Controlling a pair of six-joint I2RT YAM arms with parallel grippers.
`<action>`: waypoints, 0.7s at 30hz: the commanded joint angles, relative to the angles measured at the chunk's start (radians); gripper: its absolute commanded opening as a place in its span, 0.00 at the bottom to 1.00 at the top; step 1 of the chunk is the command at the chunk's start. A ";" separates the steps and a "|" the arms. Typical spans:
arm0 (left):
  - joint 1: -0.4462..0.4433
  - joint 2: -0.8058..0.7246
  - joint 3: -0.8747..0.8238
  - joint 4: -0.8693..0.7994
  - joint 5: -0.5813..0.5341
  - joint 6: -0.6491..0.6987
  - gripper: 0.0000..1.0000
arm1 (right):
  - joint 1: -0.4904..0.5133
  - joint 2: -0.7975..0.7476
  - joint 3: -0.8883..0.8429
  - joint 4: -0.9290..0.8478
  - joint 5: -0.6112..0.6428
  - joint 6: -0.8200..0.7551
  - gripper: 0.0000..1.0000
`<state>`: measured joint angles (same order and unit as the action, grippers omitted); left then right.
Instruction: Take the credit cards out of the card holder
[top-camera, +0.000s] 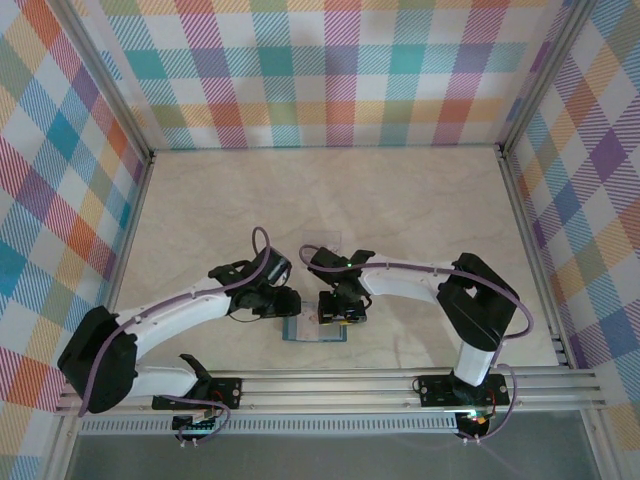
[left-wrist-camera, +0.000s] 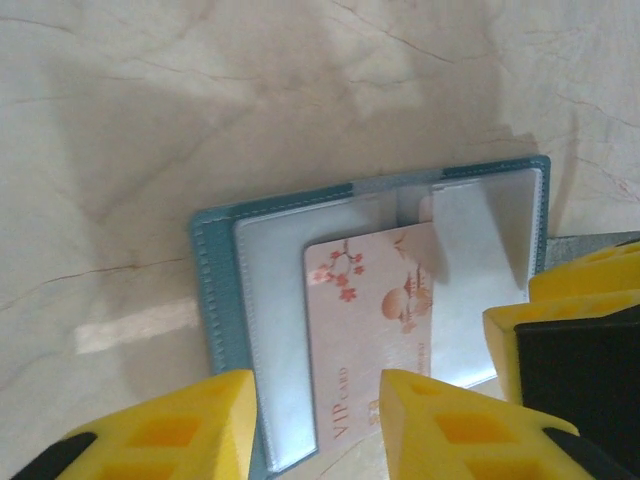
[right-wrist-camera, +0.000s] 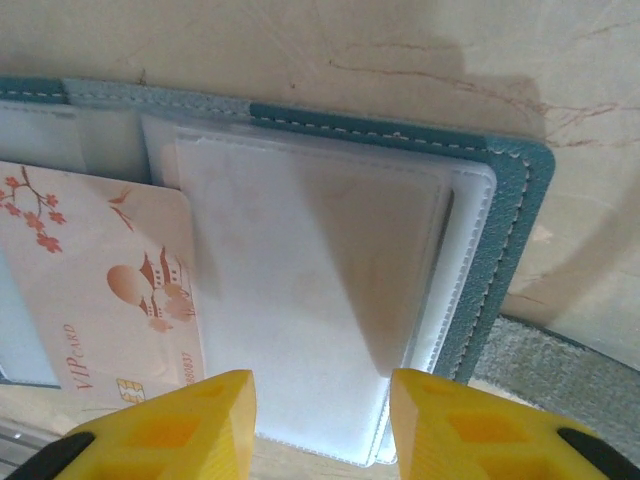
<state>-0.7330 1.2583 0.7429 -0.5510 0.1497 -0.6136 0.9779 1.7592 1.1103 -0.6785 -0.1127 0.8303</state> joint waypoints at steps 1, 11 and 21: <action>0.027 -0.049 -0.008 -0.075 -0.060 -0.002 0.40 | 0.009 0.012 0.036 -0.032 0.009 -0.006 0.41; 0.120 -0.053 -0.137 0.122 0.160 -0.018 0.42 | 0.018 -0.007 0.007 0.099 -0.088 0.019 0.36; 0.194 -0.025 -0.227 0.250 0.277 -0.028 0.41 | 0.018 0.043 -0.021 0.209 -0.145 0.030 0.40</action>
<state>-0.5591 1.2224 0.5308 -0.3473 0.3775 -0.6392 0.9890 1.7714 1.1042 -0.4976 -0.2298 0.8490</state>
